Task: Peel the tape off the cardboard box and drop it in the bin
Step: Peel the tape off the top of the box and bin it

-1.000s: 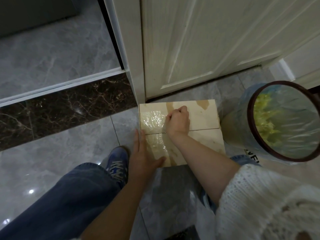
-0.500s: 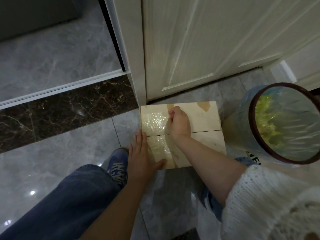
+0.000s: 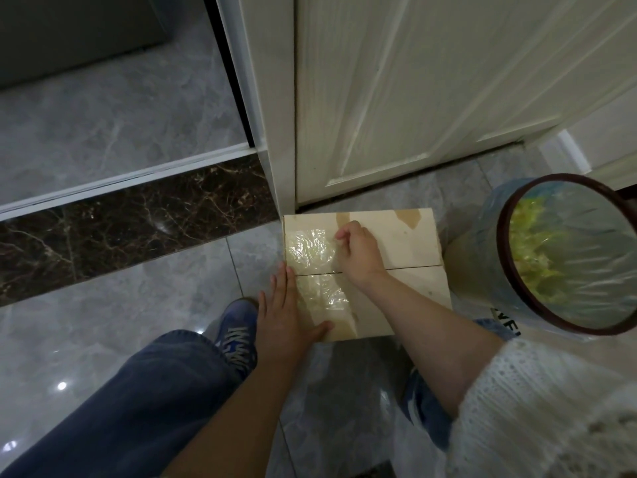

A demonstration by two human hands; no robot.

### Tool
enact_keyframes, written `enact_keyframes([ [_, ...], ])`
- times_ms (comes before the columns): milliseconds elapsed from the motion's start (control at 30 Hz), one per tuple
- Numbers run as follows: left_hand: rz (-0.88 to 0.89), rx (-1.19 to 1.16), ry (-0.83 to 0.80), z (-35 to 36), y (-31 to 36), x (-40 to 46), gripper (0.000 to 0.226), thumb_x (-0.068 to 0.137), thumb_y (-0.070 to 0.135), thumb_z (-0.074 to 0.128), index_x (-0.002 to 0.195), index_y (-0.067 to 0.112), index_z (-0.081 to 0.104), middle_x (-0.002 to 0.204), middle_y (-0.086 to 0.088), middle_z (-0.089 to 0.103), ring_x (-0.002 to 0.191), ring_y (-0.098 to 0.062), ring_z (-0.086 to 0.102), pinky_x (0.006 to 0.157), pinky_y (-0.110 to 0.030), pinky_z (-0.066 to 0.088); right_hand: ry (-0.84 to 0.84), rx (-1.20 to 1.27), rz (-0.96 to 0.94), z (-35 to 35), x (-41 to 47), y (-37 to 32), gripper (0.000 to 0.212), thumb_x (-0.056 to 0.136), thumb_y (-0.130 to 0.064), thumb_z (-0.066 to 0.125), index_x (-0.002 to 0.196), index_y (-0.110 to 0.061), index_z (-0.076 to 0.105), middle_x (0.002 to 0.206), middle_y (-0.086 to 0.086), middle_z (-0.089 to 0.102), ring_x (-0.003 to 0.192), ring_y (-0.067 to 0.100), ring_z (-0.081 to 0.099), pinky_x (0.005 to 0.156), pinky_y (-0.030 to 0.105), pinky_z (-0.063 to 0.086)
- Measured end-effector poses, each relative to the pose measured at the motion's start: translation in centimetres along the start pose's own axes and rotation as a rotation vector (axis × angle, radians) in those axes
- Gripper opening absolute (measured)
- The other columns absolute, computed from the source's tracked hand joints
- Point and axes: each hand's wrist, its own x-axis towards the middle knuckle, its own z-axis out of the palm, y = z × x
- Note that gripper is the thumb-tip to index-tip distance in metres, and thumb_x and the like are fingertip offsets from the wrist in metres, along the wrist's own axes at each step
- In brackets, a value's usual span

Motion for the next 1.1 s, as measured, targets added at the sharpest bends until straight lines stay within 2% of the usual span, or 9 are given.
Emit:
enact_keyframes([
  [167,0.006,0.000,0.006,0.0,0.0,0.0,0.131,0.078,0.078,0.063,0.161,0.014,-0.015,0.169,-0.002,-0.020,0.157,-0.018,-0.013,0.124,-0.040,-0.009,-0.020,0.051,-0.002,-0.6,-0.2,0.1,0.015,0.091,0.003,0.049,0.101,-0.002,0.060,0.102,0.014,0.063,0.097,0.027,0.057,0.080,0.022,0.036],
  [267,0.003,0.018,0.002,-0.1,0.1,0.0,0.132,0.077,0.079,0.063,0.161,0.013,-0.016,0.169,-0.004,-0.020,0.157,-0.019,-0.010,0.124,-0.040,-0.008,-0.054,0.030,0.010,-0.8,0.1,-0.1,0.016,0.093,0.001,0.049,0.103,-0.002,0.060,0.103,0.014,0.064,0.097,0.027,0.058,0.086,0.028,0.043],
  [333,0.002,0.021,-0.003,-0.1,0.1,0.0,0.132,0.078,0.078,0.063,0.160,0.014,-0.017,0.169,-0.004,-0.021,0.157,-0.019,-0.010,0.124,-0.040,-0.007,-0.071,0.022,0.029,-1.0,0.3,-0.3,0.020,0.093,-0.001,0.048,0.106,-0.003,0.062,0.103,0.011,0.065,0.097,0.025,0.059,0.089,0.027,0.043],
  [433,-0.003,-0.006,0.006,0.0,0.2,0.0,0.133,0.077,0.077,0.065,0.160,0.015,-0.018,0.169,-0.001,-0.023,0.157,-0.018,-0.010,0.124,-0.040,-0.007,-0.083,0.077,0.101,-1.4,0.4,-0.5,0.019,0.091,-0.006,0.056,0.107,-0.007,0.065,0.094,0.003,0.062,0.088,0.016,0.056,0.090,0.029,0.046],
  [567,-0.003,-0.007,0.005,0.0,0.3,0.1,0.134,0.076,0.077,0.065,0.160,0.015,-0.019,0.169,-0.002,-0.023,0.157,-0.018,-0.010,0.123,-0.039,-0.008,-0.064,0.099,0.156,-0.9,0.7,-1.0,0.018,0.081,-0.020,0.076,0.094,-0.016,0.064,0.080,-0.003,0.058,0.075,0.011,0.053,0.078,0.027,0.045],
  [633,-0.012,-0.008,-0.001,0.0,0.3,0.1,0.134,0.077,0.076,0.066,0.160,0.016,-0.020,0.168,-0.001,-0.024,0.157,-0.018,-0.011,0.122,-0.038,-0.009,-0.016,0.077,0.182,-0.4,0.9,-0.9,0.014,0.079,-0.020,0.076,0.084,-0.020,0.063,0.074,-0.007,0.057,0.071,0.009,0.053,0.074,0.026,0.045],
  [733,-0.025,-0.007,-0.015,0.0,0.3,0.1,0.133,0.078,0.075,0.067,0.159,0.017,-0.022,0.167,0.001,-0.028,0.157,-0.017,-0.011,0.121,-0.037,-0.009,0.071,0.168,0.264,0.2,1.1,-0.7,0.010,0.078,-0.016,0.076,0.075,-0.018,0.067,0.070,-0.005,0.058,0.068,0.010,0.053,0.071,0.025,0.046],
  [900,-0.041,-0.006,-0.040,-0.1,0.4,0.2,0.133,0.078,0.073,0.068,0.159,0.019,-0.023,0.167,0.002,-0.028,0.157,-0.018,-0.007,0.125,-0.042,-0.003,0.077,0.231,0.309,0.4,1.0,-0.7,0.007,0.078,-0.014,0.076,0.075,-0.014,0.070,0.068,-0.003,0.058,0.065,0.010,0.052,0.068,0.020,0.042],
  [1100,-0.047,0.000,-0.051,-0.4,0.4,0.1,0.133,0.078,0.073,0.068,0.158,0.019,-0.023,0.167,0.002,-0.028,0.158,-0.019,-0.006,0.128,-0.046,0.001,0.051,0.207,0.357,-0.3,1.0,-1.1,0.008,0.081,-0.016,0.075,0.076,-0.019,0.069,0.064,-0.009,0.056,0.069,0.010,0.054,0.063,0.014,0.038],
])
